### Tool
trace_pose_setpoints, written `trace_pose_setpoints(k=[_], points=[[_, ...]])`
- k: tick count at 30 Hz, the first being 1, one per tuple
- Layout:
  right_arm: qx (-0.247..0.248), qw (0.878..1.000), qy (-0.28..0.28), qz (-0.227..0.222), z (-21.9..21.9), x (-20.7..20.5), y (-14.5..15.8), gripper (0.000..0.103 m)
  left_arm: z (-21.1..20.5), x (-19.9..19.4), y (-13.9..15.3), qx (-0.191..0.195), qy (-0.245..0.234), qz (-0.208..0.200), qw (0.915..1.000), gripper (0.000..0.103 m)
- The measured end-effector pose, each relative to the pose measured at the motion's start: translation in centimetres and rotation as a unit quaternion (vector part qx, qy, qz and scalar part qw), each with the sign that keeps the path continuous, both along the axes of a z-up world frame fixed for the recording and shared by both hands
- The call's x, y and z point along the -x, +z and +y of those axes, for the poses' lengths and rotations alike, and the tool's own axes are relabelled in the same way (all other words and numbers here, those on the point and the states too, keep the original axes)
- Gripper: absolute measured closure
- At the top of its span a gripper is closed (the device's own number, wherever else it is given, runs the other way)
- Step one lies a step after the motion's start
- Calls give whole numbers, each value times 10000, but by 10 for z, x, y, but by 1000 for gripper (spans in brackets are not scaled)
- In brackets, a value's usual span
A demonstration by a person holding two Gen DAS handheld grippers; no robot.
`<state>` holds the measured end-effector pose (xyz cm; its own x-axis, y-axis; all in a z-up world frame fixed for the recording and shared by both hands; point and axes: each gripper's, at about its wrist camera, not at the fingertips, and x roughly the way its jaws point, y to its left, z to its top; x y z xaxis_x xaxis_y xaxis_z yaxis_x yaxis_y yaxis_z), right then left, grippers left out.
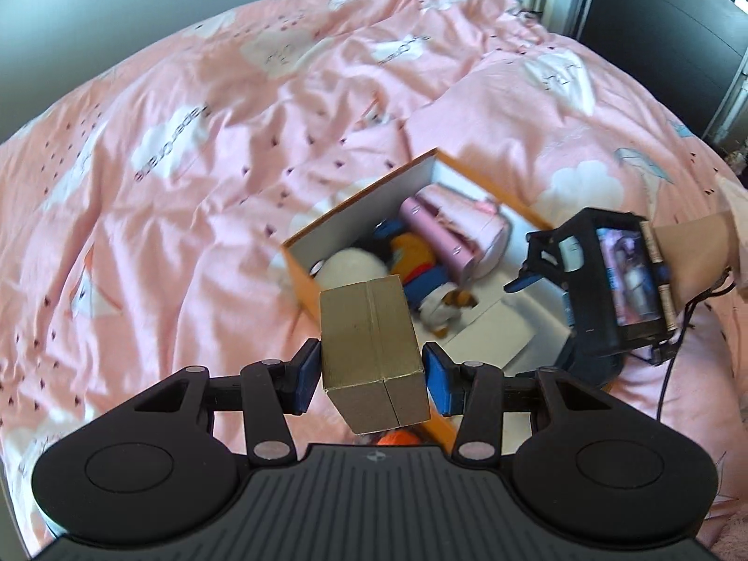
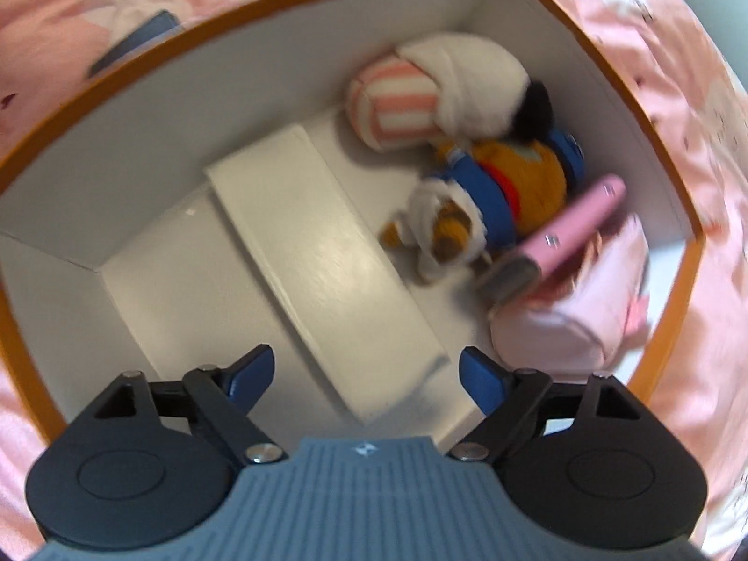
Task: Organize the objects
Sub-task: 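Carry the brown cube into the box with the left tool and release it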
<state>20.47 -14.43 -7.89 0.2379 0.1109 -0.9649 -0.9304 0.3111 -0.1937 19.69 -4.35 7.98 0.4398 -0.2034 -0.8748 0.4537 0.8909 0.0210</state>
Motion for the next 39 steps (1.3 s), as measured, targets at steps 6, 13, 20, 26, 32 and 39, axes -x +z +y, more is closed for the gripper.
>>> trace_pose_setpoints(k=[6,13,20,26,32,39], points=[[-397,9914,-1120,547,-9,-18,-9,17,-33,-9,-9,61,-313,41,9995,50],[-832,9766,-1865,682,-10,-26,-11,21,-47,-18,-24,-27,-443,191,9988,50],[-763,9899,-1154,294,-2,-15,-16,25,-52,-24,-37,-127,-524,349,9979,50],[-402,9979,-409,-299,8,5,-30,28,-56,-32,-48,-173,-543,451,9974,50],[-312,9987,-373,-163,3,16,-28,27,-60,-33,-54,-131,-555,555,9968,50],[-547,9979,-299,-161,-23,37,0,21,-63,-31,-50,306,-375,591,9971,50]])
